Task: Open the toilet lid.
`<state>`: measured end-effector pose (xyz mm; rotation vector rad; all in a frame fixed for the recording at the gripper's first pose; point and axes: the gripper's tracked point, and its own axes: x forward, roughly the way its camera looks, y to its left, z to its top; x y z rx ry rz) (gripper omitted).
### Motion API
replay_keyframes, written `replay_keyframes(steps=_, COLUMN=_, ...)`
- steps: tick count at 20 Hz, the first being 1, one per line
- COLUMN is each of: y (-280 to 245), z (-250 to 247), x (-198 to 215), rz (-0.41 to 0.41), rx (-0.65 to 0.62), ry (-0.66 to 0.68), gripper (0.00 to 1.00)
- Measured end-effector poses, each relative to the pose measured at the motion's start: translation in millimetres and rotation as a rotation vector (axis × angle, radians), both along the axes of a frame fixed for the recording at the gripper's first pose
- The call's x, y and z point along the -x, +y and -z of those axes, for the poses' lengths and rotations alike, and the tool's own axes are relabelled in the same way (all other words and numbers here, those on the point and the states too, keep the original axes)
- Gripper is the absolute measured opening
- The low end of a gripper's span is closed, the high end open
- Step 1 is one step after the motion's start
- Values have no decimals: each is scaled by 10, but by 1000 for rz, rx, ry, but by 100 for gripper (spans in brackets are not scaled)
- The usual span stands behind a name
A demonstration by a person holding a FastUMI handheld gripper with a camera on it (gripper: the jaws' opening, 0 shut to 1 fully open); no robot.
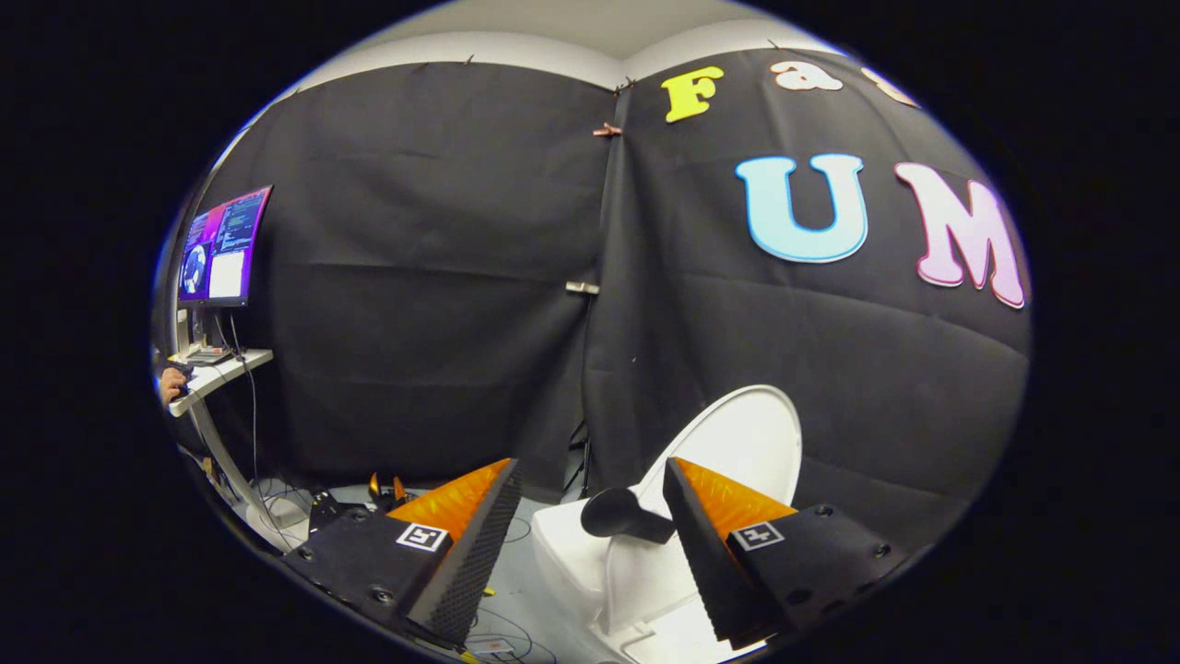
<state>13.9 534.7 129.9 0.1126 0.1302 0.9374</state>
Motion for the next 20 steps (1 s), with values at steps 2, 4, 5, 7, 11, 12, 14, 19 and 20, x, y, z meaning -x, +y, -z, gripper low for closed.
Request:
replay_keyframes(steps=2, y=-202, z=-107, x=-53, rz=42, rx=-28, ry=-9, gripper=97)
replay_keyframes(steps=4, y=-474, z=-152, x=-90, rz=95, rx=-46, ry=-20, gripper=99)
replay_keyframes(steps=5, y=-626, z=-164, x=-134, rz=129, rx=-51, ry=-28, gripper=99)
replay_keyframes(steps=7, y=-970, z=-197, x=-261, rz=201, rx=-56, ry=-52, gripper=99)
replay_keyframes(steps=11, y=-1659, z=-128, x=-479, rz=340, rx=-54, ry=-60, gripper=99)
replay_keyframes(steps=12, y=-1870, z=-119, x=-527, rz=378, rx=-57, ry=-65, gripper=99)
replay_keyframes(steps=14, y=-2293, z=-79, x=-607, rz=462, rx=-51, ry=-82, gripper=99)
replay_keyframes(steps=19, y=-3363, z=254, x=-696, rz=652, rx=-14, ry=-73, gripper=99)
replay_keyframes(steps=20, y=-3568, z=320, x=-695, rz=691, rx=-13, ry=-71, gripper=99)
